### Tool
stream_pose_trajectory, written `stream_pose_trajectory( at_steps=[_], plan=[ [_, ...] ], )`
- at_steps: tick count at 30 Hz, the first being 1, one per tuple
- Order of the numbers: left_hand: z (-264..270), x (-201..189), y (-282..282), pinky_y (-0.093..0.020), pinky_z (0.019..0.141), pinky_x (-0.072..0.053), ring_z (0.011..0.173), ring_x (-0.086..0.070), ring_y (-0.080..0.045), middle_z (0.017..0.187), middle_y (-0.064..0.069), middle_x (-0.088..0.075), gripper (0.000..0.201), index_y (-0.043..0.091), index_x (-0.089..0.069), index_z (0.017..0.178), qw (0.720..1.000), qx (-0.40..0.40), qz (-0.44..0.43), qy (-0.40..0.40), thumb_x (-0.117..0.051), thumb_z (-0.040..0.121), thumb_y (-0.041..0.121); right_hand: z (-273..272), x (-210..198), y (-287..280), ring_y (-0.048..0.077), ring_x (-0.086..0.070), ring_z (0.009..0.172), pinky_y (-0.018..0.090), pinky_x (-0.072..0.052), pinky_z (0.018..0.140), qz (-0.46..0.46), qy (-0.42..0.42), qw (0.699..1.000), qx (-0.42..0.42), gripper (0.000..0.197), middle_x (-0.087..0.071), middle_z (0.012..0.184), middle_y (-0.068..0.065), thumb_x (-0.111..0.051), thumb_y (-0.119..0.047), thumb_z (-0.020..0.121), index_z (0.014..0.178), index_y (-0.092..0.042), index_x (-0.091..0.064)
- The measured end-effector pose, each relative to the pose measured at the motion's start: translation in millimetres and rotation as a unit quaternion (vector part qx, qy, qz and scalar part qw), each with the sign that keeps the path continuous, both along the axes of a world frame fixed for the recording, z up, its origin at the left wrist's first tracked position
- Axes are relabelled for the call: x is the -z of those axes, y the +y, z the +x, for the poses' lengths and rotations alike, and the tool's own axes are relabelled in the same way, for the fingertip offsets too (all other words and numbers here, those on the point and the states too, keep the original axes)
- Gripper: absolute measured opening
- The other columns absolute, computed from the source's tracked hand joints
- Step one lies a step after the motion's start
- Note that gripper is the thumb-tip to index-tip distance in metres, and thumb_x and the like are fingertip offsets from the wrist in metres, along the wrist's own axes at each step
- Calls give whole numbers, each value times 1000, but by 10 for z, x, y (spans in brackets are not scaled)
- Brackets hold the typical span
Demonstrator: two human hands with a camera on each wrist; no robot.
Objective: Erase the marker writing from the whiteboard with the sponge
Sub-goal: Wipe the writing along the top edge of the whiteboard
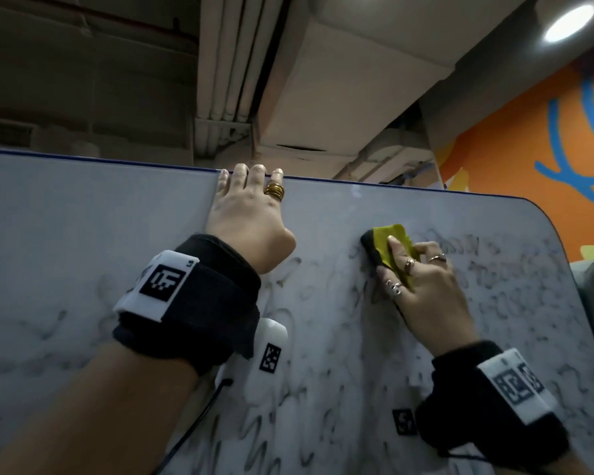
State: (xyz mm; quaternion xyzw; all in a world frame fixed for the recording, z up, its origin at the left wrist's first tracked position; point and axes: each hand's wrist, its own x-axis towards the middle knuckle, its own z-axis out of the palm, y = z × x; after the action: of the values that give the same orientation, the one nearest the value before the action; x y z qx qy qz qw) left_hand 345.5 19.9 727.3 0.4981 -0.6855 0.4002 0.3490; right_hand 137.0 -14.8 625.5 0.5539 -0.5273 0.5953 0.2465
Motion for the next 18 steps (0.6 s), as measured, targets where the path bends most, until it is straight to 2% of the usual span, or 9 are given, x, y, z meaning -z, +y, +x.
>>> stream_pose_trajectory(
  at_steps=[2, 4, 6, 8, 10, 11, 14, 18],
  plan=[
    [2, 17, -11, -41, 119, 5, 144, -2, -29, 155, -8, -10, 78, 14, -6, 152, 1000, -8, -5, -4, -39, 81, 16, -38, -152, -26, 33, -39, 118, 47, -38, 98, -12, -22, 1000, -6, 50, -42, 126, 9, -55, -38, 89, 136, -23, -48],
    [-32, 37, -15, -41, 118, 5, 144, -1, -30, 156, -9, -9, 78, 12, -5, 152, 1000, -20, -9, 0, -38, 81, 17, 84, -235, -12, 32, -38, 119, 48, -37, 99, -19, -8, 1000, -17, 50, -40, 129, 9, -54, -38, 90, 137, -22, -47],
    [-125, 60, -17, -40, 118, 8, 145, 4, -30, 157, -12, -3, 78, 8, -1, 151, 999, -37, -6, 12, -37, 83, 20, 199, -174, 32, 30, -36, 121, 47, -37, 99, -11, 38, 999, -18, 52, -36, 133, 8, -52, -39, 92, 140, -25, -41],
    [-259, 94, -7, -41, 116, 10, 145, 8, -29, 158, -13, 1, 76, 5, -1, 151, 999, -48, -7, 18, -35, 84, 21, 189, 8, 60, 26, -36, 123, 45, -39, 97, 8, 70, 997, -8, 54, -33, 138, 4, -45, -48, 91, 142, -32, -37],
    [-423, 128, -7, -41, 116, 11, 146, 8, -28, 159, -12, 3, 74, 5, -1, 151, 999, -46, 2, 5, -32, 86, 20, -9, 158, 42, 25, -36, 125, 45, -40, 95, 27, 64, 998, 0, 57, -34, 139, 3, -38, -53, 86, 140, -34, -39],
    [-506, 129, -15, -42, 116, 11, 146, 7, -28, 159, -11, 3, 74, 5, 0, 151, 999, -48, 9, -3, -31, 86, 20, -161, 166, 20, 25, -35, 125, 46, -41, 95, 32, 50, 998, 2, 55, -35, 139, 3, -40, -52, 88, 140, -34, -40],
    [-741, 54, -45, -43, 116, 11, 146, 7, -29, 159, -11, 3, 74, 5, 2, 151, 997, -73, 26, -17, -31, 87, 22, -586, -33, -46, 30, -35, 125, 46, -39, 97, 36, 23, 999, 11, 50, -38, 134, 8, -51, -41, 91, 140, -30, -42],
    [-1014, -30, -103, -44, 118, 8, 146, 5, -31, 159, -12, -1, 72, 5, 0, 151, 996, -78, 27, -18, -32, 90, 23, -604, -285, -35, 29, -32, 126, 42, -37, 99, 45, 70, 996, 38, 51, -33, 139, 7, -46, -43, 93, 142, -32, -36]
  ],
)
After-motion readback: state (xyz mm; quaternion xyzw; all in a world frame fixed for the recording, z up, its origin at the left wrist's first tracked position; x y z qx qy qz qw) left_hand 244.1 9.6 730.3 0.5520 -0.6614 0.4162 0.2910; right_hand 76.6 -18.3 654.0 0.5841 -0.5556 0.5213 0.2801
